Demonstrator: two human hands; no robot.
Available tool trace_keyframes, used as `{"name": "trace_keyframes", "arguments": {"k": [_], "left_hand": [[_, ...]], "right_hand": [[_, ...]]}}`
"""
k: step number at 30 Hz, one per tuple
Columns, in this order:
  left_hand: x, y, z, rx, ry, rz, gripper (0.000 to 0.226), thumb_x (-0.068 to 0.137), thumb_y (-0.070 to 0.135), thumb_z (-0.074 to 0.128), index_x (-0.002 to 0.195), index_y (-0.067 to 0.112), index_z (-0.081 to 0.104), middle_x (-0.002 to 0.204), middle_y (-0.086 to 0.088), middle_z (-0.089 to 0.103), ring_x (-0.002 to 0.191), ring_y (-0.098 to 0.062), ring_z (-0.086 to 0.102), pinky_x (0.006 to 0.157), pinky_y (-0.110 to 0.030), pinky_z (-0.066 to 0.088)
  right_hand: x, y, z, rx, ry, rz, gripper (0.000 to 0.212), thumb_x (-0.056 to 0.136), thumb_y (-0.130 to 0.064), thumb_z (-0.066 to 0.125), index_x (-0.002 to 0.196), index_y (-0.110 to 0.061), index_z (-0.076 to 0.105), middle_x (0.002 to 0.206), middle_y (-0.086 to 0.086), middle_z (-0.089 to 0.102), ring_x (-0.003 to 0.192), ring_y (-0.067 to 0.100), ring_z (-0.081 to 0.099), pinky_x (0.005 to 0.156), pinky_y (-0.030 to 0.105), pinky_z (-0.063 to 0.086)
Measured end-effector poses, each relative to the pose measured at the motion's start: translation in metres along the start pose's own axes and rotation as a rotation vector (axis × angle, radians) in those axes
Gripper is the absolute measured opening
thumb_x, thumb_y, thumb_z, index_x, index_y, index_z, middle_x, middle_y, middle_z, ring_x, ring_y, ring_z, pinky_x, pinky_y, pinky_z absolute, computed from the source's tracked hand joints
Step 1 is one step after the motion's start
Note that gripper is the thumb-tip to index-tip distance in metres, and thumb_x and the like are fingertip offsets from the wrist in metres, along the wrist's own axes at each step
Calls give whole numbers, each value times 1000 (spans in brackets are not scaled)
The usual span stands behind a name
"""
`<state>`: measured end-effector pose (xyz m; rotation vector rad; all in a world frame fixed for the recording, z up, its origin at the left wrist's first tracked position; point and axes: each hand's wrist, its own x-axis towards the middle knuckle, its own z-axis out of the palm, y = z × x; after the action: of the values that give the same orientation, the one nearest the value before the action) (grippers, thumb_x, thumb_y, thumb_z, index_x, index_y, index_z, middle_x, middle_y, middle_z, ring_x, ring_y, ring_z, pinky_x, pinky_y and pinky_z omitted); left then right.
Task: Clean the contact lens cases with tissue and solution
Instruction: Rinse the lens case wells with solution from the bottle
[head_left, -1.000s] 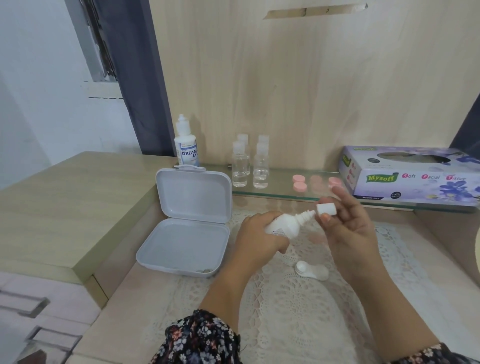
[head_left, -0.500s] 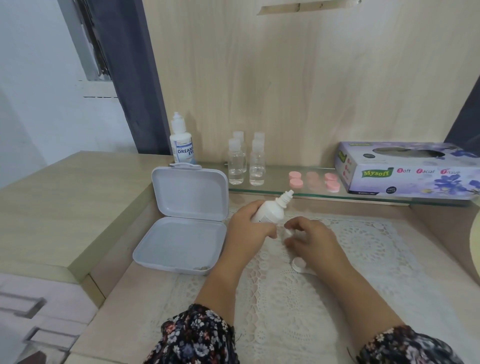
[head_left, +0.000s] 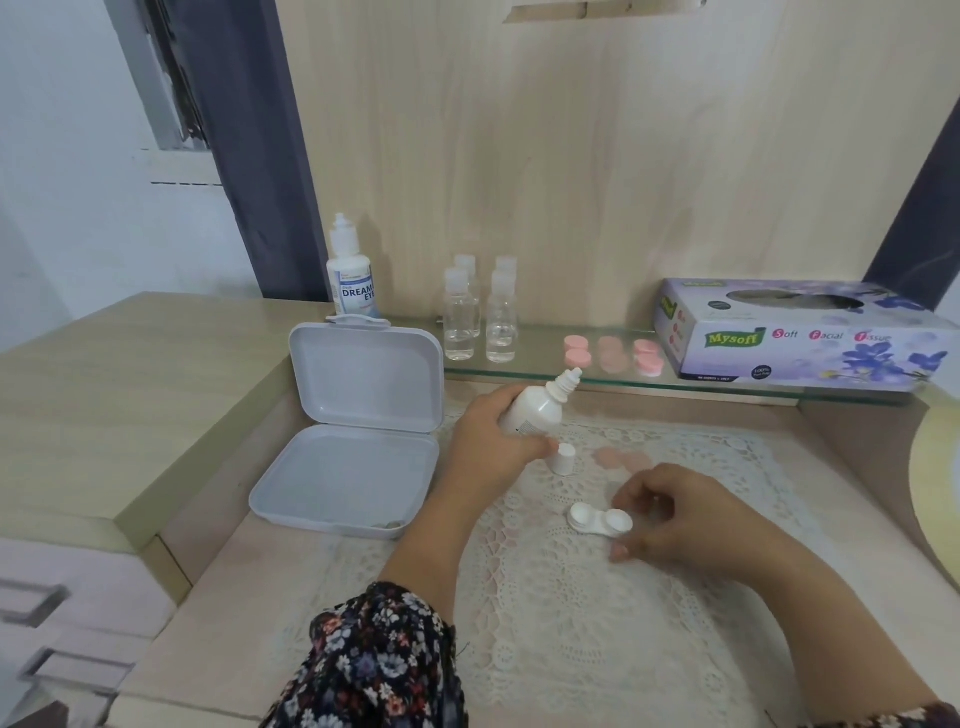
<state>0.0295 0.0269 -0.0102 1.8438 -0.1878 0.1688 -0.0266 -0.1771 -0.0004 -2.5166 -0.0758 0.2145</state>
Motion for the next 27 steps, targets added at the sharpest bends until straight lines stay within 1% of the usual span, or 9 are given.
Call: {"name": "trace_keyframes", "arguments": {"k": [3, 6, 8, 11, 13, 16, 19, 22, 27], "left_hand": [[1, -2, 1, 11, 4, 31, 50, 64, 22, 82, 109, 35, 64, 110, 4, 60, 95, -9, 59, 80, -26, 47], [0, -3, 2, 27, -13, 75, 48, 68, 17, 83, 110, 32, 64, 110, 8, 61, 99, -9, 58, 86, -28, 48], [-1, -2, 2, 29, -30, 101, 46, 68, 16, 83, 106, 35, 64, 108, 10, 63, 99, -9, 59, 88, -30, 49], [-1, -4, -3, 66, -37, 127, 50, 67, 16, 84, 107, 38, 65, 109, 13, 64, 101, -7, 59, 90, -32, 49], [0, -5, -7, 98, -26, 142, 53, 66, 13, 84, 110, 35, 65, 111, 14, 63, 104, -7, 57, 92, -33, 49], [2, -4, -10, 161, 12, 181, 58, 69, 9, 81, 115, 37, 60, 116, 17, 59, 110, -8, 53, 97, -30, 43], [4, -5, -11, 243, 54, 220, 67, 72, 9, 80, 130, 30, 55, 121, 13, 51, 116, -7, 44, 101, -24, 33], [6, -8, -12, 351, 84, 309, 63, 73, 11, 80, 129, 28, 57, 118, 14, 52, 113, -10, 40, 98, -23, 31], [10, -14, -13, 470, 161, 434, 62, 69, 10, 82, 126, 24, 62, 116, 8, 56, 107, -13, 41, 92, -26, 34]], "right_hand": [[0, -1, 3, 17, 20, -58, 31, 59, -36, 89, 82, -36, 68, 92, -10, 56, 77, 2, 50, 64, 17, 36], [1, 1, 8, 109, 62, -84, 21, 67, -31, 86, 79, -36, 69, 87, -11, 62, 71, 0, 54, 64, 18, 42], [3, 3, 10, 266, 122, -92, 17, 73, -25, 82, 80, -33, 69, 83, -7, 68, 66, 0, 59, 61, 17, 48], [8, 6, 11, 518, 206, -75, 19, 76, -13, 80, 87, -26, 70, 83, 0, 72, 69, 11, 65, 64, 21, 52], [12, 7, 11, 659, 223, -59, 21, 76, -6, 78, 90, -19, 71, 80, 6, 70, 64, 14, 64, 65, 26, 53], [18, 7, 11, 832, 196, -55, 19, 79, -3, 75, 95, -11, 70, 69, 6, 62, 56, 13, 55, 56, 24, 48], [20, 7, 10, 905, 161, -68, 15, 83, -5, 71, 97, -9, 70, 66, 6, 56, 55, 13, 48, 56, 25, 44], [20, 5, 9, 1000, 141, -86, 17, 84, -1, 67, 100, -7, 69, 75, 13, 54, 53, 13, 45, 56, 25, 43], [21, 4, 9, 1020, 160, -113, 20, 82, 2, 68, 101, -5, 69, 70, 11, 62, 54, 14, 54, 51, 22, 44]]}}
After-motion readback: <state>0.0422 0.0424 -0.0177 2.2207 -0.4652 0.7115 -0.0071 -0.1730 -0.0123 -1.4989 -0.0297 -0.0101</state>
